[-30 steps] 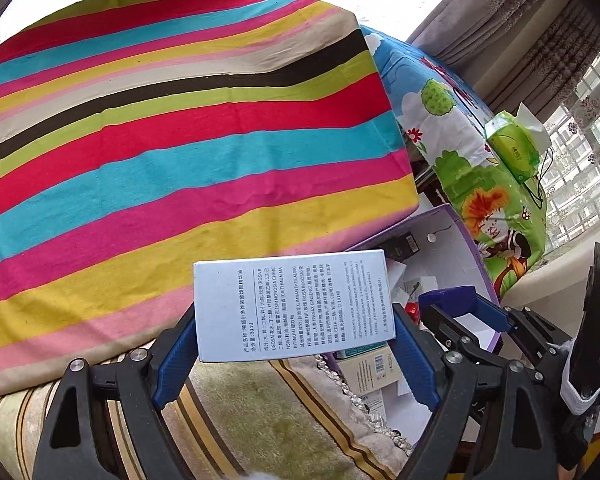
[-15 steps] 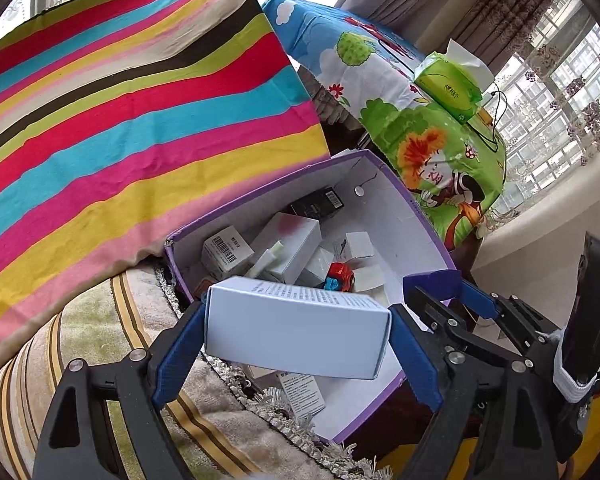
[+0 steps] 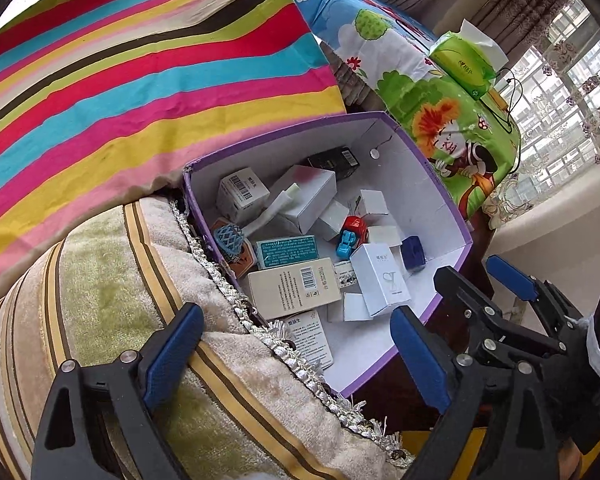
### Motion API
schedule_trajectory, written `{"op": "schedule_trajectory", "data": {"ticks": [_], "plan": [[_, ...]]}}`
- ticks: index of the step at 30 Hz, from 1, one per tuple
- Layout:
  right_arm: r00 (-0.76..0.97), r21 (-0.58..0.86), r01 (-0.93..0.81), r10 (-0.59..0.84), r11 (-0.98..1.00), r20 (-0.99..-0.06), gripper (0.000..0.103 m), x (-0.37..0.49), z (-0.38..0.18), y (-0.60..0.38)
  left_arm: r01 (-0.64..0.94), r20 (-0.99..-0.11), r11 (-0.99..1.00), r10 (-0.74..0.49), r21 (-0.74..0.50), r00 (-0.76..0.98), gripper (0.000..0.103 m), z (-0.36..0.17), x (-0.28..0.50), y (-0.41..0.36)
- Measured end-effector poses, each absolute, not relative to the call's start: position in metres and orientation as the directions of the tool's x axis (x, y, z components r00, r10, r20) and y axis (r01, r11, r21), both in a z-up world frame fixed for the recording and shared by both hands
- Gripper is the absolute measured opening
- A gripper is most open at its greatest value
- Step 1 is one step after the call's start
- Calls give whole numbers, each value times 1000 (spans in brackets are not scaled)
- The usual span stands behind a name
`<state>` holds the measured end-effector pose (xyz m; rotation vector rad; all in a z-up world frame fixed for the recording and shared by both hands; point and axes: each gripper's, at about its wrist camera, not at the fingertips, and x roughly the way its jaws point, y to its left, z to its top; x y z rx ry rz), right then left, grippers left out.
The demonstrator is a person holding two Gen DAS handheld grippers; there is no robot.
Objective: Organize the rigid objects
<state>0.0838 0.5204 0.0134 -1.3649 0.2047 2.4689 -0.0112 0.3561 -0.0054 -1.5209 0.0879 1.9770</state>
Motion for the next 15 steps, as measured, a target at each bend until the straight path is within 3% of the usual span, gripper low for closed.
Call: {"op": "schedule_trajectory", "data": {"ticks": [15], "plan": [[-453, -22, -365, 198, -931, -869, 82, 83, 3, 524, -526, -885, -780, 454, -339, -101, 102, -13, -17, 360]]}}
